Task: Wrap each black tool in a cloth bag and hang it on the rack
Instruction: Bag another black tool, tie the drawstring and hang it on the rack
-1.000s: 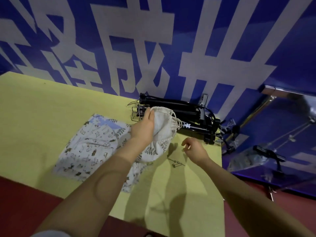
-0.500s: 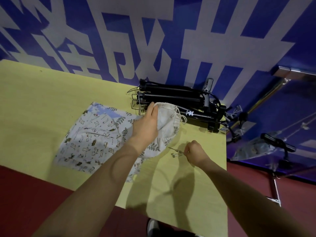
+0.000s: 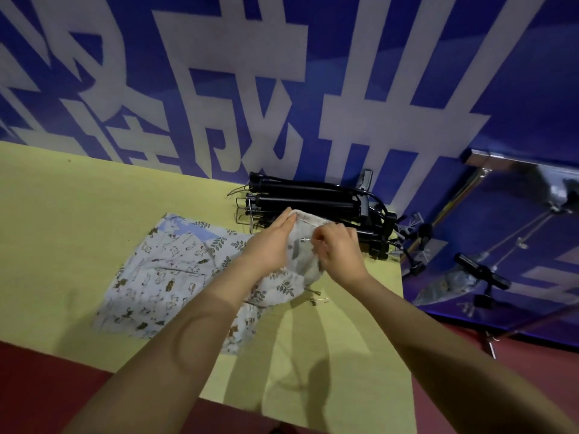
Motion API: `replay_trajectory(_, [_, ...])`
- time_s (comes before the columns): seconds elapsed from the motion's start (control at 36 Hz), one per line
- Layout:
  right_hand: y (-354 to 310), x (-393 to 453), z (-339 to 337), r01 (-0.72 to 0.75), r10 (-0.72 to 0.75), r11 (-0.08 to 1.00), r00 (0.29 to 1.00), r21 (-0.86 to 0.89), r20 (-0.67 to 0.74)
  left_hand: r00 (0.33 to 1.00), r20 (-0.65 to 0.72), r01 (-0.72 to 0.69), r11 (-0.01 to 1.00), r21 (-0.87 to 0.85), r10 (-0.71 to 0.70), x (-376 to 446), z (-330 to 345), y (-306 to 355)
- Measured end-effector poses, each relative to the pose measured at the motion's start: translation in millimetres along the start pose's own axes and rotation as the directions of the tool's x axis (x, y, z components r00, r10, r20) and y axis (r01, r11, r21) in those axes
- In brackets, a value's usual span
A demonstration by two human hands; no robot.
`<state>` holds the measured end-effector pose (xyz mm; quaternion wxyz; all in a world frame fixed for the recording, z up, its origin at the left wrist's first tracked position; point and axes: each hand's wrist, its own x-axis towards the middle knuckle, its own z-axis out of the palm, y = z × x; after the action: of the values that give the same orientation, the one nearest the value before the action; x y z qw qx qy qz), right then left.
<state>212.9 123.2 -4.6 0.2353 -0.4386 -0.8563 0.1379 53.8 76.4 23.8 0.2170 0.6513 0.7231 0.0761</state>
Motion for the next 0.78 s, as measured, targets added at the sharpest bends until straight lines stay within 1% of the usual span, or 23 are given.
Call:
replay_trajectory(0.03, [-3.2, 2.4, 3.2, 0.043, -0.042, 0.998, 0.999, -0.046, 0.021, 1.000, 0.002, -0.002, 1.000, -0.021, 0.002, -1.7, -4.1, 0.1])
replay_trajectory(0.08, [-9.5, 5.5, 9.4, 0.087, -0.082, 0.992, 0.995, -0.095, 0.055, 1.000, -0.002, -0.007, 0.998, -0.069, 0.007, -5.9, -13.8, -1.1])
replay_trajectory(0.14, [-13.9, 7.4, 14.0, 0.091, -0.083, 0.988, 0.994, -0.122, 0.069, 1.000, -0.019, -0.010, 0.994, -0.106, 0.008, -9.1, -23.0, -3.4])
replay_trajectory(0.19, [-18.5, 10.3, 16.1, 0.089, -0.083, 0.988, 0.995, -0.128, 0.045, 0.999, -0.037, -0.015, 0.995, -0.103, 0.011, -10.3, -29.9, -8.0])
replay_trajectory(0.28, [-23.8, 15.2, 13.5, 0.076, -0.070, 0.989, 0.996, -0.130, 0.049, 0.999, -0.050, -0.022, 0.996, -0.090, 0.018, -10.2, -34.2, -14.6])
replay_trajectory(0.36, [-26.3, 19.9, 8.3, 0.048, -0.049, 0.996, 0.999, -0.070, -0.014, 0.998, -0.062, -0.034, 0.995, -0.093, 0.028, -8.7, -33.5, -15.7])
replay_trajectory(0.44, [-23.2, 25.9, 2.6, -0.024, 0.024, 1.000, 0.996, 0.007, -0.091, 0.997, -0.079, -0.033, 0.993, -0.110, 0.025, -4.6, -27.1, -11.4])
replay_trajectory(0.53, [-14.2, 35.8, -1.6, -0.100, 0.105, 0.994, 0.988, 0.052, -0.112, 0.993, -0.113, 0.000, 0.993, -0.119, -0.013, 3.4, -17.4, -6.9])
replay_trajectory(0.58, [-5.6, 44.0, -3.5, -0.155, 0.159, 0.987, 0.984, 0.047, -0.087, 0.991, -0.130, 0.017, 0.995, -0.096, -0.030, 10.1, -11.7, -4.4])
replay_trajectory(0.64, [4.8, 52.6, -3.4, -0.202, 0.202, 0.979, 0.978, -0.005, -0.044, 0.988, -0.148, 0.040, 0.997, -0.061, -0.048, 17.4, -6.8, -3.5])
replay_trajectory(0.72, [21.4, 65.1, -0.3, -0.250, 0.256, 0.964, 0.965, -0.094, 0.055, 0.979, -0.169, 0.103, 0.993, -0.062, -0.112, 27.8, -1.8, -4.9])
replay_trajectory(0.78, [30.9, 73.1, 3.2, -0.255, 0.275, 0.955, 0.953, -0.151, 0.130, 0.969, -0.195, 0.143, 0.988, -0.066, -0.153, 33.8, -0.6, -6.5])
